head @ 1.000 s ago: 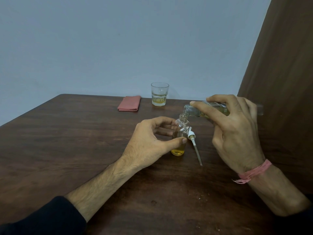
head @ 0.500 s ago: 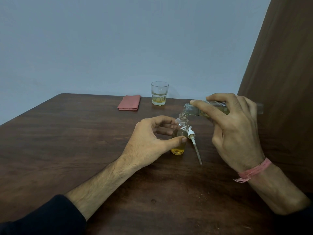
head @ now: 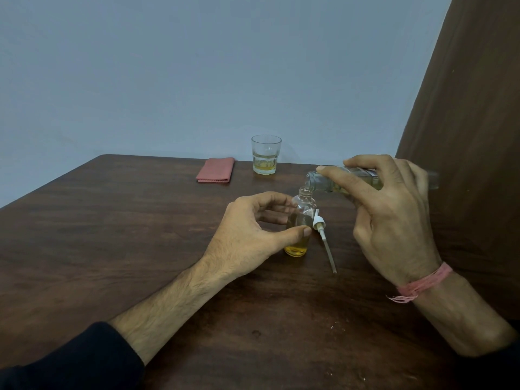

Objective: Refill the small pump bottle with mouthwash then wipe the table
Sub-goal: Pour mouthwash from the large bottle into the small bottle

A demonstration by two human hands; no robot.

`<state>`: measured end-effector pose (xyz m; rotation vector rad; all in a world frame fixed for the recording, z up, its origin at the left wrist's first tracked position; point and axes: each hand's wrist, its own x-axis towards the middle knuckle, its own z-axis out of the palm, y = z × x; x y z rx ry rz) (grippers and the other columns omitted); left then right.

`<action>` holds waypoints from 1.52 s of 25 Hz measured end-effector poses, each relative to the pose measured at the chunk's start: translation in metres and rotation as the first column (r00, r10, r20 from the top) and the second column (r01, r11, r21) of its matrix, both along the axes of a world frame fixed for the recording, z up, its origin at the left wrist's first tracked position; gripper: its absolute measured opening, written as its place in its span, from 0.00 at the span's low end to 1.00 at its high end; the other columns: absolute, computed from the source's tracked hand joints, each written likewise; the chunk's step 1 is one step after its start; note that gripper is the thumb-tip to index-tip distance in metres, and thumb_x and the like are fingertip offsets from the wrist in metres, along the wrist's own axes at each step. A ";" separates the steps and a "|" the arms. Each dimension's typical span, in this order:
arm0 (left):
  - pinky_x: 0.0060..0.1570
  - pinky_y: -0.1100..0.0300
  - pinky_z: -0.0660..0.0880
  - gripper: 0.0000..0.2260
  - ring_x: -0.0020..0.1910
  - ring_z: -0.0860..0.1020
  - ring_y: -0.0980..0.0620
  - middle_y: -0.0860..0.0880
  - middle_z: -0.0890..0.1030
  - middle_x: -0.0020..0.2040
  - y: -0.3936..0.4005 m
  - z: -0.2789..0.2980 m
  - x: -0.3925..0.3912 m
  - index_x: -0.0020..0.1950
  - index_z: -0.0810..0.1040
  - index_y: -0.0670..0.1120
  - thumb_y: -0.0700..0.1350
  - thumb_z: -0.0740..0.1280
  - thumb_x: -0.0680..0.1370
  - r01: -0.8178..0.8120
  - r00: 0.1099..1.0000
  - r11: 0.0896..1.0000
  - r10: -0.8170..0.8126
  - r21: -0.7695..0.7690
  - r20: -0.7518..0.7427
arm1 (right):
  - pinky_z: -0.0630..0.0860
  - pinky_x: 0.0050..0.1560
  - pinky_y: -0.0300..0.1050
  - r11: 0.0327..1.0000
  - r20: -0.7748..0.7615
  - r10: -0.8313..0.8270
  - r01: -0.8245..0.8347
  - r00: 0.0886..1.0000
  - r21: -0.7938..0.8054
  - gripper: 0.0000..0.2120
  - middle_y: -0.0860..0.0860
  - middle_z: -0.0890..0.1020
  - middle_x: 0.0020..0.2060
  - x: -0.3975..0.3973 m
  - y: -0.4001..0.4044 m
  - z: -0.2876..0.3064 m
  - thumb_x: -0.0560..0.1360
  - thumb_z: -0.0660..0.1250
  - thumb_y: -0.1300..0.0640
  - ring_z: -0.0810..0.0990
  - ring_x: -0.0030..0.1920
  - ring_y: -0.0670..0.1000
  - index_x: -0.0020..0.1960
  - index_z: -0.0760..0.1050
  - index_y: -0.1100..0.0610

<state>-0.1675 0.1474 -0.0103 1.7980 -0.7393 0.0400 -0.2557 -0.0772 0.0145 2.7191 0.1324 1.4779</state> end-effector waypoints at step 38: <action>0.63 0.61 0.86 0.21 0.58 0.90 0.61 0.58 0.92 0.57 0.000 -0.001 0.001 0.64 0.88 0.55 0.53 0.87 0.73 0.021 0.999 1.000 -0.021 -0.006 -0.048 | 0.67 0.71 0.64 1.000 0.009 0.001 -0.001 1.000 -0.006 0.43 0.55 0.81 0.66 0.000 0.000 0.000 0.68 0.73 0.76 0.79 0.63 0.62 0.76 0.79 0.44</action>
